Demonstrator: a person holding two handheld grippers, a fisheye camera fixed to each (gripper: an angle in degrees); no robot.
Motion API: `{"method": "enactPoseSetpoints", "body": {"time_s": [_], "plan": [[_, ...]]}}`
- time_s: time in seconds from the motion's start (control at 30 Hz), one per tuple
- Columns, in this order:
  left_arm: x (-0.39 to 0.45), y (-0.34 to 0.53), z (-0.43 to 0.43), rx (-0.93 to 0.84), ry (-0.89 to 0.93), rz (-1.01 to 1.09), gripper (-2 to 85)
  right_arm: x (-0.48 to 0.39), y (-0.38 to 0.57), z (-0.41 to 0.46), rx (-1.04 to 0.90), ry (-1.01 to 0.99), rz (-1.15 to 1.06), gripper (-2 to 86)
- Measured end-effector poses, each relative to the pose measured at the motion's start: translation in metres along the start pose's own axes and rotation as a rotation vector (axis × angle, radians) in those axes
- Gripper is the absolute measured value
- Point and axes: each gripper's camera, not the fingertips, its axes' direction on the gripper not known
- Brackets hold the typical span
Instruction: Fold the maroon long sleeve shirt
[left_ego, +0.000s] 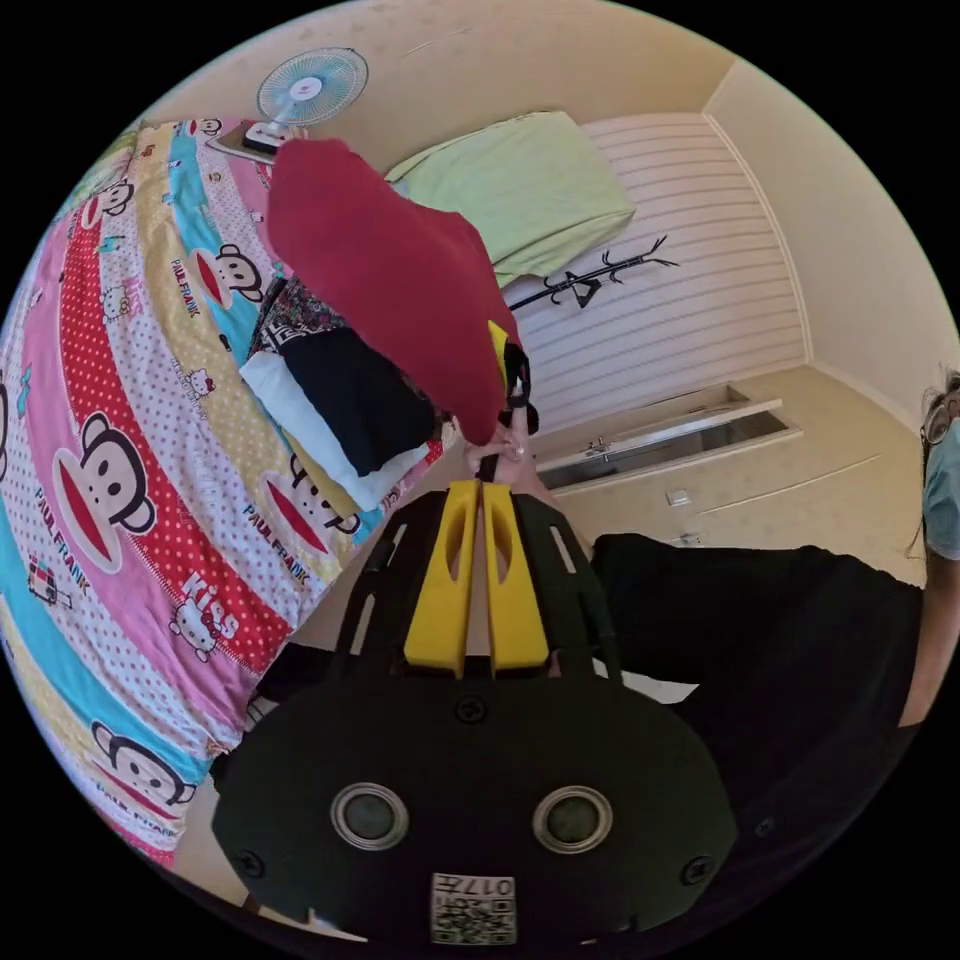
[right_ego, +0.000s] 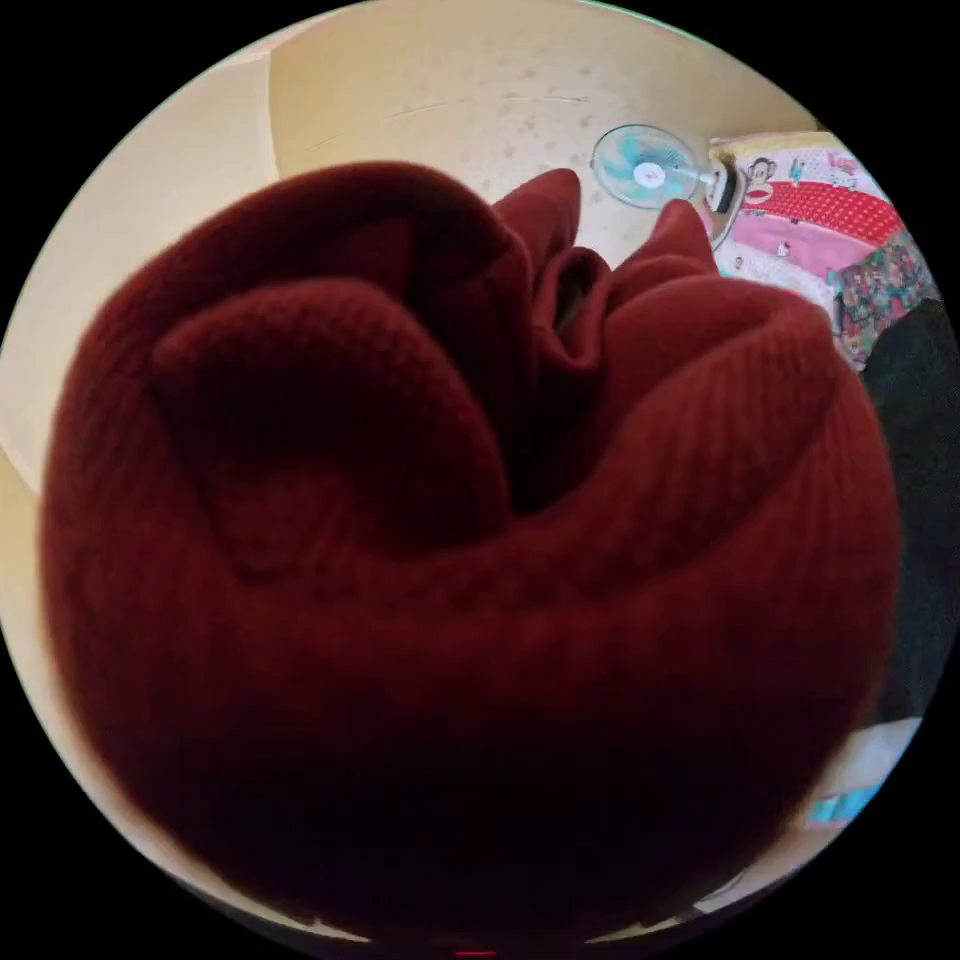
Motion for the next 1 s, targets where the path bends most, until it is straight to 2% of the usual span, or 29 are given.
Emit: {"method": "enactPoseSetpoints", "body": {"time_s": [0.1, 0.17, 0.23, 0.3, 0.37, 0.43, 0.47, 0.5, 0.53, 0.57, 0.6, 0.63, 0.67, 0.7, 0.8, 0.83, 0.9, 1.0], "plan": [[-0.021, 0.016, -0.022, -0.054, -0.168, -0.105, -0.9, 0.061, 0.025, -0.059, 0.028, 0.318, 0.246, 10.7], [-0.054, 0.041, -0.041, -0.067, -0.215, -0.279, -0.9, 0.121, 0.07, -0.098, 0.083, 0.549, 0.561, 8.9], [-0.094, 0.072, -0.064, -0.093, -0.217, -0.487, -1.0, 0.115, 0.095, -0.102, 0.156, 0.551, 0.524, 8.2], [-0.121, 0.114, -0.114, -0.051, -0.239, -0.69, -1.0, 0.081, 0.11, -0.084, 0.131, 0.685, 0.422, 8.2], [-0.122, 0.138, -0.155, -0.008, -0.307, -0.787, -1.0, 0.04, 0.135, -0.052, 0.093, 1.016, 0.416, 7.6], [-0.12, 0.154, -0.189, -0.02, -0.401, -0.885, -1.0, 0.02, 0.153, -0.028, 0.105, 1.241, 0.413, 6.7], [-0.119, 0.161, -0.207, -0.041, -0.452, -0.928, -0.9, 0.003, 0.164, -0.012, 0.182, 1.301, 0.328, 5.3], [-0.12, 0.166, -0.221, -0.058, -0.488, -0.942, -0.9, -0.008, 0.17, -0.003, 0.241, 1.302, 0.248, 4.6], [-0.122, 0.169, -0.227, -0.065, -0.502, -0.942, -0.8, -0.029, 0.183, 0.022, 0.328, 1.266, 0.024, 3.4], [-0.128, 0.177, -0.235, -0.074, -0.524, -0.943, -0.7, -0.043, 0.188, 0.052, 0.303, 1.228, -0.178, 2.4], [-0.141, 0.191, -0.24, -0.091, -0.529, -0.959, -0.7, -0.048, 0.187, 0.069, 0.246, 1.218, -0.239, 2.1], [-0.149, 0.199, -0.242, -0.109, -0.525, -0.979, -0.6, -0.053, 0.18, 0.103, 0.086, 1.208, -0.323, 1.5], [-0.168, 0.223, -0.242, -0.164, -0.513, -1.056, -0.6, -0.059, 0.175, 0.136, -0.041, 1.215, -0.389, 1.0], [-0.185, 0.254, -0.24, -0.222, -0.505, -1.181, -0.5, -0.062, 0.174, 0.151, -0.077, 1.225, -0.418, 0.9], [-0.21, 0.343, -0.231, -0.349, -0.415, -1.516, -0.5, -0.093, 0.177, 0.208, -0.058, 1.291, -0.586, 0.6], [-0.211, 0.357, -0.229, -0.358, -0.387, -1.563, -0.5, -0.11, 0.183, 0.226, -0.051, 1.277, -0.696, 0.5], [-0.206, 0.403, -0.225, -0.297, -0.261, -1.682, -0.5, -0.136, 0.195, 0.246, -0.002, 1.225, -0.84, 0.4], [-0.2, 0.426, -0.226, -0.157, -0.139, -1.702, -0.5, -0.161, 0.213, 0.259, 0.097, 1.032, -0.968, 0.5]]}}
